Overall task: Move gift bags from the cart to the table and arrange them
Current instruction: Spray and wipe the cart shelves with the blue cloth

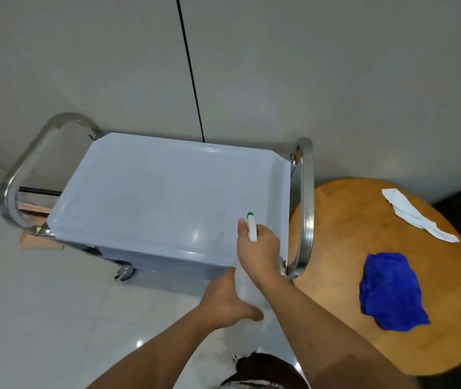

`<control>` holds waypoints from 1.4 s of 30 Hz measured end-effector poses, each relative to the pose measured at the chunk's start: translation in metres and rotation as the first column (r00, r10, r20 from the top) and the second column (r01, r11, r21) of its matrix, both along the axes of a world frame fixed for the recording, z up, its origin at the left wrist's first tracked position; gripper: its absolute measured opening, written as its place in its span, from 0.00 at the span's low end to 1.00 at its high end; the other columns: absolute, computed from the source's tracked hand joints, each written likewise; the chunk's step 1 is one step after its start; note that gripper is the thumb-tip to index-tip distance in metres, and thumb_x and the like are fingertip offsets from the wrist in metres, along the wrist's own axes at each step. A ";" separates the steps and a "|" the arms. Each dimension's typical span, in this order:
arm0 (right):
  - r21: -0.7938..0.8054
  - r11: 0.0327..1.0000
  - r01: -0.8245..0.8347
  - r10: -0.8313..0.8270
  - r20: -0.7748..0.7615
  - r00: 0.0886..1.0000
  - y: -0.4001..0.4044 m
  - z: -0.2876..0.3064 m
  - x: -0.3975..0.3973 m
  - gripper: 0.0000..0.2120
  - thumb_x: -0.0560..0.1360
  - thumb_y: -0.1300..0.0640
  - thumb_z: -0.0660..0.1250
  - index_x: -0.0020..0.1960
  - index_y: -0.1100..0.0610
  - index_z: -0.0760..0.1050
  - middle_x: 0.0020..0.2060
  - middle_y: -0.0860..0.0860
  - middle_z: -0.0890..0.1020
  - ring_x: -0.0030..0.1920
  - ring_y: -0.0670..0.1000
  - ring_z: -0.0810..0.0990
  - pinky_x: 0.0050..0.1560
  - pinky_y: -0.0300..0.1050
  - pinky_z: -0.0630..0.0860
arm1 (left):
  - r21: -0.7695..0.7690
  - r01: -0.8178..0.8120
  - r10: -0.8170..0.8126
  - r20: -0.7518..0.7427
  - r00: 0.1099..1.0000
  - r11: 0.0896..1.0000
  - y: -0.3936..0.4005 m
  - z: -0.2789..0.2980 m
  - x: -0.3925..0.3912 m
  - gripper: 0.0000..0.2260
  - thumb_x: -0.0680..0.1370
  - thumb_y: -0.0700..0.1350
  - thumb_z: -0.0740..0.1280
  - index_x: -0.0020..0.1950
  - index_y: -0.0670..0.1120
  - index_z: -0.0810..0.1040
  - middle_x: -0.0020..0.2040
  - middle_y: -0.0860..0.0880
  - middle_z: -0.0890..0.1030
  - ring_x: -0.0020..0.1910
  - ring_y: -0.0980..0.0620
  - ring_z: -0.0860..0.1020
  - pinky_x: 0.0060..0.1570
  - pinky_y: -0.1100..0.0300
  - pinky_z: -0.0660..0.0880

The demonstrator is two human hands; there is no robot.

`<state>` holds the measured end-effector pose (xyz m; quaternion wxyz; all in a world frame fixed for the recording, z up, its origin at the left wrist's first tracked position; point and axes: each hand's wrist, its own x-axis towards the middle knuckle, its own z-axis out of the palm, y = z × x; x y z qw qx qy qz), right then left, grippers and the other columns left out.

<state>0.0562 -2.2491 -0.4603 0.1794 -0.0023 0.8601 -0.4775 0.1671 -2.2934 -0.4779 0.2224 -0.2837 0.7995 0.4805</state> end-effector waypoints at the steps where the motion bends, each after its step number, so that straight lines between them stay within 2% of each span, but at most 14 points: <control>1: 0.004 1.000 0.010 -0.010 0.006 1.000 -0.003 -0.003 -0.001 0.25 0.81 0.43 0.63 0.37 0.62 0.75 0.30 0.52 0.77 0.33 0.51 0.76 0.38 0.49 0.73 | 0.004 0.001 -0.001 0.009 1.000 1.000 -0.002 -0.002 -0.001 0.41 0.55 0.60 0.82 0.64 0.58 0.68 0.55 0.59 0.77 0.52 0.57 0.76 0.50 0.57 0.80; 5: 0.010 1.000 0.006 -0.007 0.031 0.999 -0.013 -0.013 -0.001 0.23 0.81 0.43 0.63 0.38 0.61 0.74 0.31 0.51 0.76 0.33 0.49 0.75 0.38 0.46 0.71 | 0.019 -0.001 0.000 0.026 1.000 1.000 -0.014 -0.011 -0.002 0.39 0.56 0.58 0.82 0.62 0.57 0.69 0.53 0.58 0.77 0.52 0.56 0.76 0.46 0.58 0.78; 9: 0.109 0.994 0.024 -0.028 0.027 0.999 -0.019 -0.019 0.002 0.25 0.81 0.41 0.62 0.35 0.59 0.75 0.30 0.52 0.78 0.32 0.49 0.76 0.34 0.44 0.68 | 0.053 0.031 -0.033 0.026 0.999 0.998 -0.023 -0.020 0.000 0.38 0.56 0.57 0.82 0.62 0.58 0.69 0.55 0.58 0.78 0.52 0.56 0.77 0.48 0.58 0.80; 13: 0.027 0.997 0.077 -0.079 0.057 0.995 -0.027 -0.023 0.013 0.23 0.80 0.42 0.66 0.36 0.59 0.73 0.30 0.52 0.75 0.32 0.49 0.74 0.34 0.43 0.69 | 0.069 0.067 -0.068 0.023 0.997 0.995 -0.034 -0.027 0.007 0.39 0.57 0.57 0.82 0.63 0.57 0.68 0.55 0.58 0.77 0.52 0.57 0.76 0.47 0.59 0.79; 17: 0.112 0.990 0.082 -0.086 0.032 0.996 -0.033 -0.024 0.020 0.25 0.80 0.41 0.65 0.33 0.59 0.72 0.28 0.52 0.75 0.31 0.49 0.74 0.33 0.45 0.68 | 0.079 0.110 -0.111 0.012 0.994 0.991 -0.042 -0.028 0.015 0.36 0.61 0.55 0.83 0.61 0.57 0.66 0.55 0.57 0.76 0.52 0.57 0.75 0.47 0.61 0.77; 19: 0.102 0.990 0.094 -0.097 0.025 0.995 -0.037 -0.025 0.023 0.25 0.79 0.41 0.66 0.33 0.58 0.71 0.28 0.52 0.75 0.31 0.50 0.74 0.34 0.46 0.69 | 0.074 0.115 -0.116 0.007 0.993 0.991 -0.046 -0.027 0.017 0.36 0.61 0.56 0.83 0.61 0.57 0.66 0.56 0.56 0.76 0.52 0.56 0.75 0.48 0.60 0.77; 22: 0.038 0.996 0.084 -0.085 0.034 0.996 -0.045 -0.027 0.028 0.24 0.79 0.40 0.66 0.36 0.59 0.73 0.29 0.51 0.75 0.32 0.50 0.74 0.38 0.48 0.72 | 0.071 0.099 -0.099 0.000 0.995 0.993 -0.052 -0.027 0.021 0.37 0.62 0.56 0.83 0.64 0.56 0.66 0.57 0.55 0.77 0.54 0.54 0.75 0.52 0.56 0.79; 24: 0.073 0.995 0.062 -0.064 0.030 0.997 -0.051 -0.025 0.032 0.25 0.79 0.38 0.64 0.35 0.58 0.73 0.29 0.51 0.75 0.32 0.49 0.75 0.37 0.48 0.73 | 0.071 0.089 -0.089 -0.002 0.996 0.994 -0.058 -0.027 0.025 0.39 0.62 0.56 0.83 0.66 0.55 0.67 0.58 0.54 0.77 0.56 0.54 0.76 0.55 0.53 0.79; 27: 0.111 0.992 0.060 -0.066 0.044 0.997 -0.066 -0.024 0.039 0.26 0.78 0.36 0.64 0.33 0.56 0.71 0.28 0.51 0.74 0.31 0.49 0.74 0.36 0.45 0.72 | 0.071 0.074 -0.075 0.011 0.997 0.995 -0.072 -0.029 0.033 0.38 0.61 0.56 0.83 0.64 0.56 0.67 0.55 0.56 0.77 0.53 0.55 0.76 0.52 0.55 0.80; 31: 0.021 0.998 0.064 -0.065 0.075 0.995 -0.093 -0.028 0.049 0.25 0.77 0.37 0.67 0.34 0.55 0.70 0.28 0.49 0.73 0.31 0.47 0.72 0.37 0.44 0.70 | 0.047 0.062 -0.063 0.012 0.998 0.997 -0.099 -0.031 0.044 0.39 0.60 0.58 0.83 0.65 0.55 0.67 0.53 0.58 0.76 0.49 0.58 0.75 0.45 0.62 0.78; 35: 0.043 0.998 0.051 -0.054 0.077 0.996 -0.121 -0.031 0.060 0.27 0.75 0.34 0.68 0.32 0.55 0.69 0.27 0.49 0.73 0.29 0.48 0.71 0.34 0.44 0.68 | 0.041 0.002 -0.004 0.036 0.999 0.999 -0.124 -0.032 0.057 0.39 0.57 0.58 0.83 0.63 0.56 0.67 0.53 0.57 0.77 0.51 0.56 0.77 0.49 0.55 0.80; 39: -0.014 0.999 0.039 -0.038 0.088 0.995 -0.152 -0.034 0.074 0.24 0.74 0.35 0.70 0.33 0.53 0.69 0.29 0.48 0.75 0.32 0.49 0.74 0.37 0.45 0.70 | 0.046 -0.017 0.015 0.044 0.999 0.999 -0.155 -0.032 0.070 0.38 0.58 0.57 0.82 0.61 0.57 0.67 0.52 0.58 0.76 0.49 0.58 0.77 0.48 0.55 0.80; 42: 0.052 0.998 -0.023 0.020 0.069 0.997 -0.178 -0.030 0.084 0.27 0.73 0.34 0.69 0.33 0.55 0.68 0.28 0.50 0.74 0.31 0.49 0.73 0.36 0.46 0.70 | 0.051 -0.037 0.035 0.026 0.999 0.998 -0.177 -0.029 0.083 0.37 0.58 0.56 0.83 0.61 0.56 0.67 0.52 0.58 0.77 0.49 0.58 0.76 0.48 0.55 0.80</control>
